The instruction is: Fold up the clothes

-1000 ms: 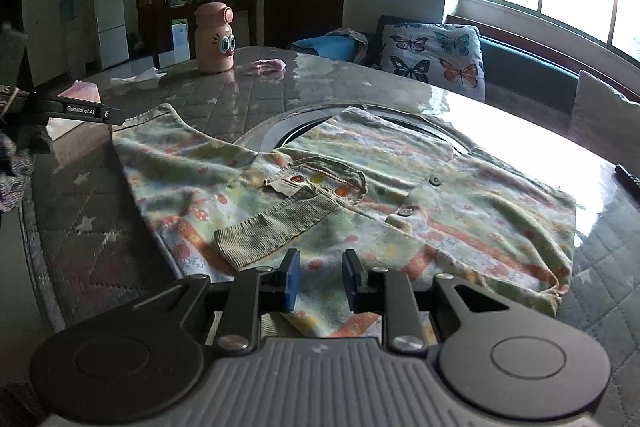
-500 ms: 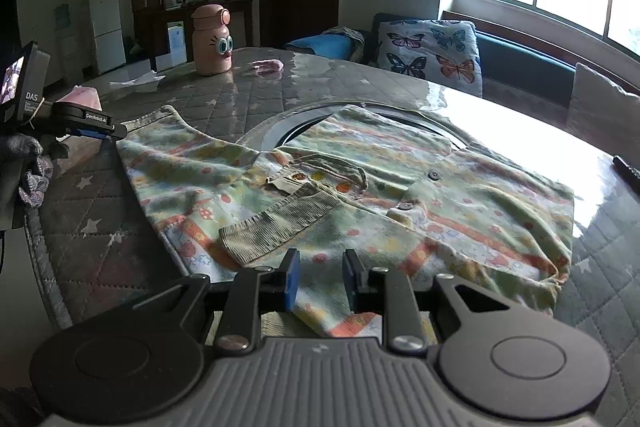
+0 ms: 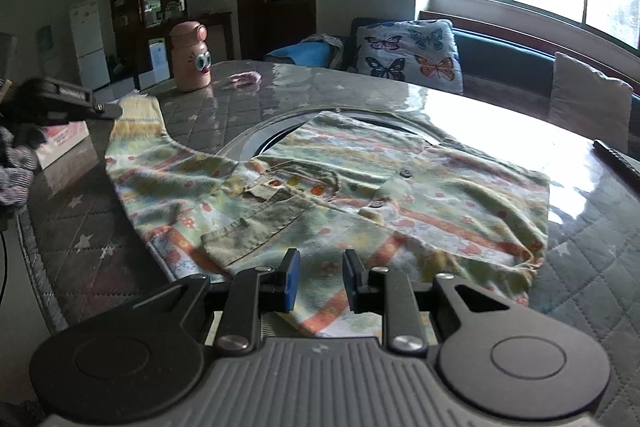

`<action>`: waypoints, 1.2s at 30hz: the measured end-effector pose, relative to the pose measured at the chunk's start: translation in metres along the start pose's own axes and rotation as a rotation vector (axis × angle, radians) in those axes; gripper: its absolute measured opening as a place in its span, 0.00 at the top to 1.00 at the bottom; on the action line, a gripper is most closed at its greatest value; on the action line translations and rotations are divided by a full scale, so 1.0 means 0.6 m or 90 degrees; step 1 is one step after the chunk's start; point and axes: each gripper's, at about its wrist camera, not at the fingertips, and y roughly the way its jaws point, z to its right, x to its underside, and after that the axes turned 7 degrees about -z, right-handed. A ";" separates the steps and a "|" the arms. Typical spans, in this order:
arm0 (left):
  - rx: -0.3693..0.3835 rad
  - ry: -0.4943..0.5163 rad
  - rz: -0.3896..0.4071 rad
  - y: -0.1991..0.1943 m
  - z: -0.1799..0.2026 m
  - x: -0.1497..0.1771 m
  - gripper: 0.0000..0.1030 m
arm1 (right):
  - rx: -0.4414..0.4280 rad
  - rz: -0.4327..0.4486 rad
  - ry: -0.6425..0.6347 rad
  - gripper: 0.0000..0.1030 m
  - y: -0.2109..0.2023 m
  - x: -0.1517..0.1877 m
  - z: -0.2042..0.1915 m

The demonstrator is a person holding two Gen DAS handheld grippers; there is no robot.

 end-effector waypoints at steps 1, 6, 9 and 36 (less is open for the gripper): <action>0.022 0.008 0.002 -0.007 0.017 -0.001 0.96 | 0.002 0.003 0.004 0.78 -0.003 0.000 0.004; 0.143 0.042 -0.003 -0.035 0.101 -0.003 0.96 | 0.008 0.017 0.033 0.78 -0.016 0.001 0.026; 0.216 0.066 -0.020 -0.040 0.153 0.005 0.96 | 0.011 0.024 0.056 0.78 -0.023 0.004 0.044; 0.388 0.279 -0.218 0.010 0.324 0.159 0.91 | -0.010 0.005 0.227 0.78 -0.018 0.039 0.147</action>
